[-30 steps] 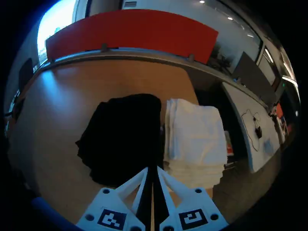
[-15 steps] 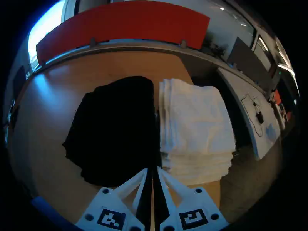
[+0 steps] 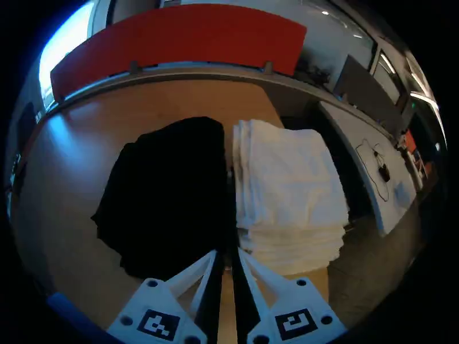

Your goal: Fold towel

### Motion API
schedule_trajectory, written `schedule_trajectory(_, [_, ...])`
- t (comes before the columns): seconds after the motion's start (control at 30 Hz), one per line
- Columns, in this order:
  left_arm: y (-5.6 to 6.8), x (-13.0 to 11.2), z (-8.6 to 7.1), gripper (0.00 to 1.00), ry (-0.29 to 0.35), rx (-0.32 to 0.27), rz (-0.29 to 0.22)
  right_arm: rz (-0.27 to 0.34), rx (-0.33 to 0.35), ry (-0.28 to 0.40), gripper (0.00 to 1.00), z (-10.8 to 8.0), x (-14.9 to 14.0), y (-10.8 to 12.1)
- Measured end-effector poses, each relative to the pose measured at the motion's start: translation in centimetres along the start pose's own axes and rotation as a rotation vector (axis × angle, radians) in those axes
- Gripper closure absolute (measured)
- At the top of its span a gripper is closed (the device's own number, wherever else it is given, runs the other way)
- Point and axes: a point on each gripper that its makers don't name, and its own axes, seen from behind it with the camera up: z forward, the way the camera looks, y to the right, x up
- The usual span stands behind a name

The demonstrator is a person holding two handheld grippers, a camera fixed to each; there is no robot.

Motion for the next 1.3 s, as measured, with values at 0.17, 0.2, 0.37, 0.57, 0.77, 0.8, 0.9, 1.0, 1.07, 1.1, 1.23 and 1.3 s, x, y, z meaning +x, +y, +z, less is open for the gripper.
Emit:
schedule_trajectory(0.17, [0.0,0.1,0.1,0.12,0.002,-0.002,0.001,0.015,-0.018,0.018,0.64,-0.6,0.2,0.5])
schedule_trajectory(0.2, [0.0,0.1,0.1,0.12,0.002,-0.003,0.000,0.016,-0.022,0.021,0.63,-0.7,0.2,0.6])
schedule_trajectory(0.37, [0.1,0.2,0.2,0.12,0.003,-0.006,-0.001,0.015,-0.028,0.022,0.38,-1.2,0.1,0.7])
schedule_trajectory(0.57, [0.2,0.2,0.2,0.12,0.005,-0.011,0.003,0.009,-0.030,0.024,0.33,-1.6,-0.2,0.6])
schedule_trajectory(0.77, [0.2,0.3,0.1,0.12,0.009,-0.015,0.001,0.006,-0.025,0.027,0.13,-2.0,-0.2,0.3])
schedule_trajectory(0.8, [0.2,0.3,0.1,0.12,0.010,-0.016,0.001,0.006,-0.024,0.028,0.13,-2.1,-0.2,0.3])
schedule_trajectory(0.9, [0.1,0.2,0.0,0.12,0.011,-0.016,0.000,0.005,-0.025,0.032,0.13,-2.3,-0.2,0.1])
schedule_trajectory(1.0, [0.0,0.2,-0.1,0.12,0.012,-0.017,-0.001,0.004,-0.025,0.040,0.11,-2.5,-0.1,-0.1])
schedule_trajectory(1.07, [0.0,0.1,-0.2,0.12,0.013,-0.018,-0.002,0.002,-0.025,0.048,0.08,-2.7,0.1,-0.3])
schedule_trajectory(1.1, [0.0,0.1,-0.3,0.12,0.013,-0.019,-0.003,0.001,-0.025,0.051,0.06,-2.8,0.1,-0.4])
schedule_trajectory(1.23, [-0.1,0.2,-0.3,0.13,0.017,-0.022,-0.004,-0.009,-0.033,0.060,0.03,-3.2,0.3,-0.6])
schedule_trajectory(1.3, [-0.2,0.2,-0.4,0.12,0.019,-0.023,-0.005,-0.013,-0.036,0.065,0.03,-3.3,0.5,-0.7])
